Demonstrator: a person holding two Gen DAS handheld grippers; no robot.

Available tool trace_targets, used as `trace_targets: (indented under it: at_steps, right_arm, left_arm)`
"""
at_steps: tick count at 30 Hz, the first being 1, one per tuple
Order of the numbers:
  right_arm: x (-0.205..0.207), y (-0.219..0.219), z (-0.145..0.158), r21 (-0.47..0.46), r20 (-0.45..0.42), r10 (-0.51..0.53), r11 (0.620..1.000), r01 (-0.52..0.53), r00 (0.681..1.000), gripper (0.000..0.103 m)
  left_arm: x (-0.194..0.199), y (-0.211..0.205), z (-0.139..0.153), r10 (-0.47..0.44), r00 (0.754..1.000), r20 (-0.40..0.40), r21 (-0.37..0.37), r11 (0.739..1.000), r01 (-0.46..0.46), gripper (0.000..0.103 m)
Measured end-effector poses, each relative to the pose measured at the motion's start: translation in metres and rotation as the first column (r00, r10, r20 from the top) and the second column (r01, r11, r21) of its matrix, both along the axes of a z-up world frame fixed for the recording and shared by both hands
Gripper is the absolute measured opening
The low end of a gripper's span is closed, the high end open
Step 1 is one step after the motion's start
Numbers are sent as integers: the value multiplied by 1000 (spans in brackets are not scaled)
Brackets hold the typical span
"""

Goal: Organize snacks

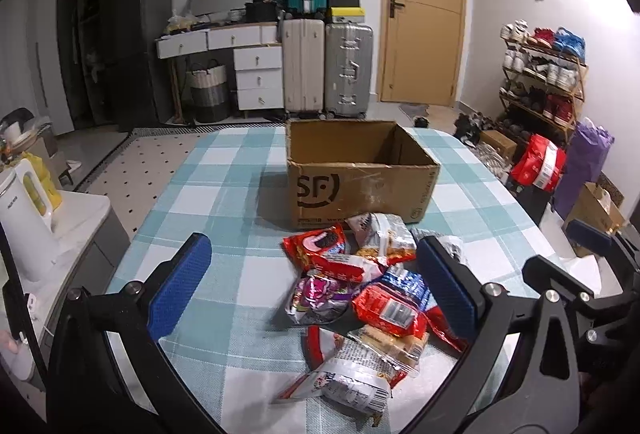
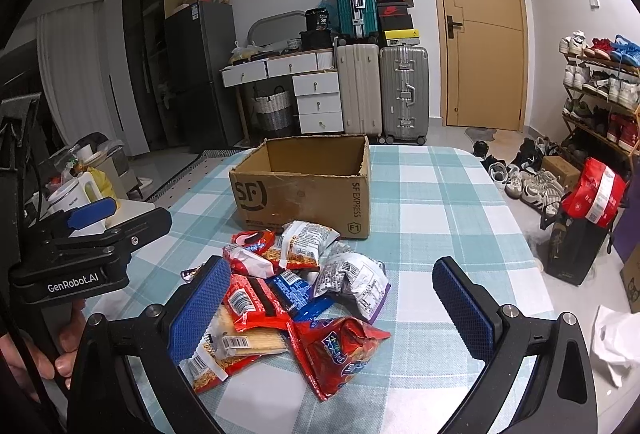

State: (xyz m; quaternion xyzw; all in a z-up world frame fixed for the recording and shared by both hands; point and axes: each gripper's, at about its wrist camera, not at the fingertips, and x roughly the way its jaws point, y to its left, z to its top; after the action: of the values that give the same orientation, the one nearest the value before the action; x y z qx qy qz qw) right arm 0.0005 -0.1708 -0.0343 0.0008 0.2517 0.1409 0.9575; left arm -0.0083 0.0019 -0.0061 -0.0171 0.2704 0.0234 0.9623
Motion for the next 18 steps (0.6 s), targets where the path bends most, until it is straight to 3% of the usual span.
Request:
trace_targets:
  at_steps: [18]
  right_arm:
    - [-1, -10, -8, 13, -21, -8, 1000, 8, 1000, 103]
  left_arm:
    - [1, 6, -3, -5, 1000, -15, -23, 1000, 4, 102]
